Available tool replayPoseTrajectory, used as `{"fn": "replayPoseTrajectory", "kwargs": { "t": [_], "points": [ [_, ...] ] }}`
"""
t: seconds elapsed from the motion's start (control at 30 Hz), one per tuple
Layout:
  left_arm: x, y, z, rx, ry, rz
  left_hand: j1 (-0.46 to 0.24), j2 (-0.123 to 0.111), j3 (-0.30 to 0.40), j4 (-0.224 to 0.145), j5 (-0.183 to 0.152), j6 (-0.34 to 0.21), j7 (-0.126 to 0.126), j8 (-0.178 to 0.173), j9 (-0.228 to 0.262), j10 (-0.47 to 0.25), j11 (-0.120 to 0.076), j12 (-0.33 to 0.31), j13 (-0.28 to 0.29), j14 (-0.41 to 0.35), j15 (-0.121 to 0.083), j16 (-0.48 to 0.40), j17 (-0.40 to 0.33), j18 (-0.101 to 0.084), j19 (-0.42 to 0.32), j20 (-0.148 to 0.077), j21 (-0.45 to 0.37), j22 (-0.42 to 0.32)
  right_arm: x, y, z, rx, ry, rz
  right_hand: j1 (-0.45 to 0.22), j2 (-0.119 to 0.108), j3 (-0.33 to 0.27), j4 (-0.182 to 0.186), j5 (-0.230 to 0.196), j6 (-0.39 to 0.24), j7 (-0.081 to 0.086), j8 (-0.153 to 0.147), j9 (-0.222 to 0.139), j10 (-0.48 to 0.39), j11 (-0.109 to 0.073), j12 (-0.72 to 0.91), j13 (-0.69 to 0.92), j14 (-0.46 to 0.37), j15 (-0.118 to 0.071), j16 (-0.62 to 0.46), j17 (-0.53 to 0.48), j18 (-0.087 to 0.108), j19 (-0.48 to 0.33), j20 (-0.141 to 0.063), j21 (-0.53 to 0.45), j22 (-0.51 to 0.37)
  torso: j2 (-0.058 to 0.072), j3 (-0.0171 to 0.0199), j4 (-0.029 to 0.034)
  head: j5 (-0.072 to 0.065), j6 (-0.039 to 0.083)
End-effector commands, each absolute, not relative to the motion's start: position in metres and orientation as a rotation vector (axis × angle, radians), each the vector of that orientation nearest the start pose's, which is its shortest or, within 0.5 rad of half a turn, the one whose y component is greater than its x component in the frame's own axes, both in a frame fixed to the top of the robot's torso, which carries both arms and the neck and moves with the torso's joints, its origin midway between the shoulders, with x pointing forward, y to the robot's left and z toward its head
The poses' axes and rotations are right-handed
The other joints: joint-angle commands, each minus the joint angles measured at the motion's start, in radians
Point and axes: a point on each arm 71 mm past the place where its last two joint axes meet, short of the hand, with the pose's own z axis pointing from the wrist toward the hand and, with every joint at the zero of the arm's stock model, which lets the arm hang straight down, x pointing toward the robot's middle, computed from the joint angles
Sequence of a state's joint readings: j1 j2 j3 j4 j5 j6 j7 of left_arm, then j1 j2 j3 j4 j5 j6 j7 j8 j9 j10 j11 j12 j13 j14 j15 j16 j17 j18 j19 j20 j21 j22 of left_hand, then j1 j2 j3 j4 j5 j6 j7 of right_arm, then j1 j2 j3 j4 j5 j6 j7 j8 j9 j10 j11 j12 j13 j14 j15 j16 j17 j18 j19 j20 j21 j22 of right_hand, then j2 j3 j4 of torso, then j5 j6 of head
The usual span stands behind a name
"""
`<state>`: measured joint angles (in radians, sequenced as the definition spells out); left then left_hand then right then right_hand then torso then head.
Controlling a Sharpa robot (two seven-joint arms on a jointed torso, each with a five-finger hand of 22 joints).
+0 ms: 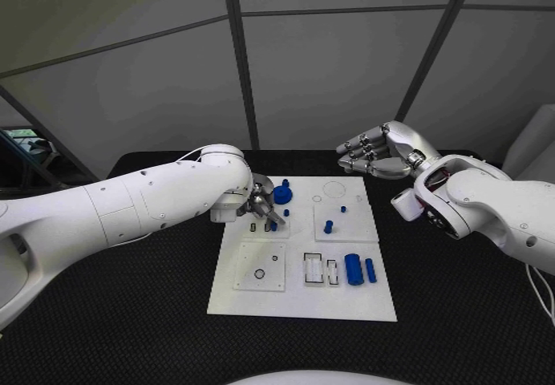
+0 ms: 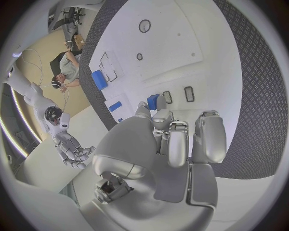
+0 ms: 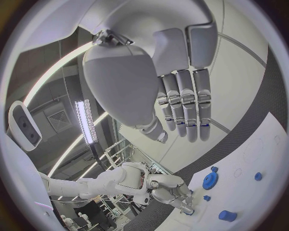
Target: Assemble the parts on the task board
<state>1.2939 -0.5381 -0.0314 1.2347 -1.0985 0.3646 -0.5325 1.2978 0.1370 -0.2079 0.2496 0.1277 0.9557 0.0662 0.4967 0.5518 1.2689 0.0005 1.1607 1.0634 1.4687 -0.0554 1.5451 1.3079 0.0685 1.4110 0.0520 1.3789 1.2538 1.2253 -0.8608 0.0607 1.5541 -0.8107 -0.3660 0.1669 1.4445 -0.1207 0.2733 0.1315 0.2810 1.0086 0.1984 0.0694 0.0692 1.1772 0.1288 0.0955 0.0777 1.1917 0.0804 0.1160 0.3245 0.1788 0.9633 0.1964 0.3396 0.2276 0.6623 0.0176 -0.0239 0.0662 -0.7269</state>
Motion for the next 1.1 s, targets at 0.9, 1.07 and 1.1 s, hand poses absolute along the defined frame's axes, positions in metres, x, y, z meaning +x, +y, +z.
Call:
{"fn": "replayPoseTrajectory", "kwargs": {
  "t": [0.9, 1.07, 1.1],
  "points": [
    [0.524, 0.151, -0.195, -0.184, 2.398, -0.514, 0.002, -0.216, 0.803, -0.124, 0.042, -0.058, 0.003, 0.043, 0.090, -0.038, -0.006, -0.096, -0.094, 0.093, -0.010, 0.002, 0.239, 0.000, -0.003, -0.007, -0.005, 0.014, 0.497, -0.199, -0.126, 0.318, 1.527, 1.173, 0.000, 0.006, 0.007, -0.017, 0.053, 0.007, 0.001, 0.001, 0.001, 0.014, 0.000, 0.004, -0.007, 0.020, -0.001, -0.010, -0.006, 0.004, 0.025, -0.007, -0.018, -0.010, -0.001, 0.0015, 0.0077, 0.000, 0.000],
    [0.520, 0.160, -0.191, -0.253, 2.342, -0.538, -0.051, -0.246, 0.886, -0.164, 0.056, -0.061, 0.000, 0.061, 0.110, -0.037, -0.008, -0.110, -0.113, 0.093, -0.010, 0.000, 0.237, 0.000, -0.003, -0.006, -0.008, 0.016, 0.498, -0.202, -0.126, 0.322, 1.525, 1.165, -0.001, 0.005, 0.007, -0.018, 0.056, 0.006, 0.001, 0.001, 0.001, 0.014, 0.000, 0.004, -0.008, 0.020, 0.000, -0.011, -0.007, 0.004, 0.026, -0.007, -0.019, -0.011, -0.001, 0.0026, 0.0136, -0.001, 0.002],
    [0.519, 0.161, -0.190, -0.262, 2.333, -0.542, -0.054, -0.247, 0.890, -0.166, 0.056, -0.061, 0.000, 0.062, 0.112, -0.037, -0.008, -0.111, -0.115, 0.093, -0.010, 0.000, 0.237, 0.000, -0.003, -0.006, -0.008, 0.016, 0.499, -0.202, -0.126, 0.322, 1.524, 1.164, -0.001, 0.005, 0.007, -0.018, 0.056, 0.006, 0.001, 0.001, 0.001, 0.014, 0.000, 0.004, -0.008, 0.020, 0.000, -0.011, -0.007, 0.004, 0.026, -0.007, -0.019, -0.011, -0.001, 0.0028, 0.0145, -0.001, 0.002]
  ]
}}
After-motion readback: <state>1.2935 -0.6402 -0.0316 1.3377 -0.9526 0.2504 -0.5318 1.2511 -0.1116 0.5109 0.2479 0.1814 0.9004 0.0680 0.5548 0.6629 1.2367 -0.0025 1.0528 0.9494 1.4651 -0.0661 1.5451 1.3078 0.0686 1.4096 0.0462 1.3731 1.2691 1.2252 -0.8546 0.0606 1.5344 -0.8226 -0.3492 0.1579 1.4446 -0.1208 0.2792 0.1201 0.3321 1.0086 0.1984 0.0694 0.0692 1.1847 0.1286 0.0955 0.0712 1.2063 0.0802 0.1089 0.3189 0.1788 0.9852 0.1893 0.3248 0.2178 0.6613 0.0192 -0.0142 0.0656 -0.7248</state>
